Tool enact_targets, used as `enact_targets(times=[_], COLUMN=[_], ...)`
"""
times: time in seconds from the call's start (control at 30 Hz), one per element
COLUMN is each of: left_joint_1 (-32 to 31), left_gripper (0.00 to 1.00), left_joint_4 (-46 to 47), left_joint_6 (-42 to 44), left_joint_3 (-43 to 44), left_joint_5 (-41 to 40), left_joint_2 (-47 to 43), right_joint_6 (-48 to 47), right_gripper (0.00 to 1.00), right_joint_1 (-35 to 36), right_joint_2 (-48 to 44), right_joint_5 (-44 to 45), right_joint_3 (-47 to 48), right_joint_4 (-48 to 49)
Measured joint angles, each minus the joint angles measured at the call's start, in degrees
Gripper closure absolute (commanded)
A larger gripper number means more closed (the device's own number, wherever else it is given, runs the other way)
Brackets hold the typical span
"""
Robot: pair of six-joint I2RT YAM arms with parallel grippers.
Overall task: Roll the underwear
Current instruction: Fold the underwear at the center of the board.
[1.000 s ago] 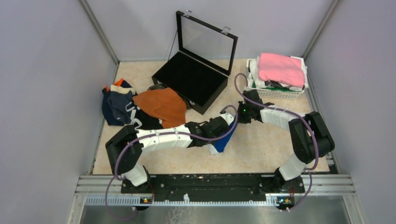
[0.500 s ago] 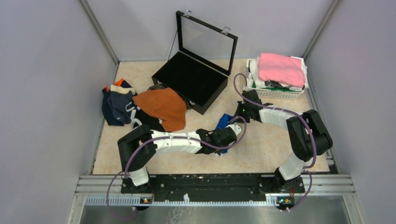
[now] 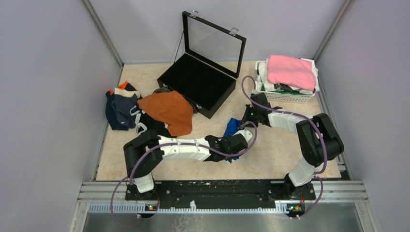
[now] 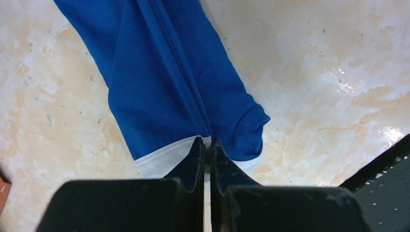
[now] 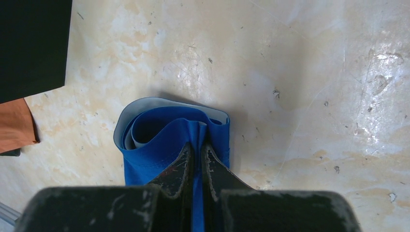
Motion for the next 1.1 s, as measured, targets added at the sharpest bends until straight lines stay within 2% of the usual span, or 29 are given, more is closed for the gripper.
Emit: enact_targets(times=[0.53,0.87,0.9,1.03,1.1], left_joint_1=[-1.09,-1.73,-1.77,-1.81,-1.84], left_gripper=[1.00,1.00,0.96,0.69,0.59], left_joint_4=[-2.45,-1.79,-1.60,-0.52,-0.17], left_joint_6=[-0.04,-0.28,-0.39,-1.05,-1.25], left_joint_3=[5.73,7.13,7.08,6.45,5.99], left_joint_5=[0.09,2.14,2.27,2.60,3.08], left_joint_2=[0.20,5.95,6.29,6.47,6.47], right_joint_6=[0.02,0.02,0.02,0.02,0.02], right_gripper=[1.00,1.00,1.00,1.00,1.00], right_joint_1=[0.00,0.00,0.00,0.00,0.00], right_joint_2=[0.07,0.11,0.11,0.11,0.13], right_joint_5=[-0.13,-0.20,-0.20,-0.20,-0.20], right_joint_3=[-0.02,-0.04,-0.04,-0.04,-0.04], right_joint_4=[0.33,0.42,0.42,0.42,0.42])
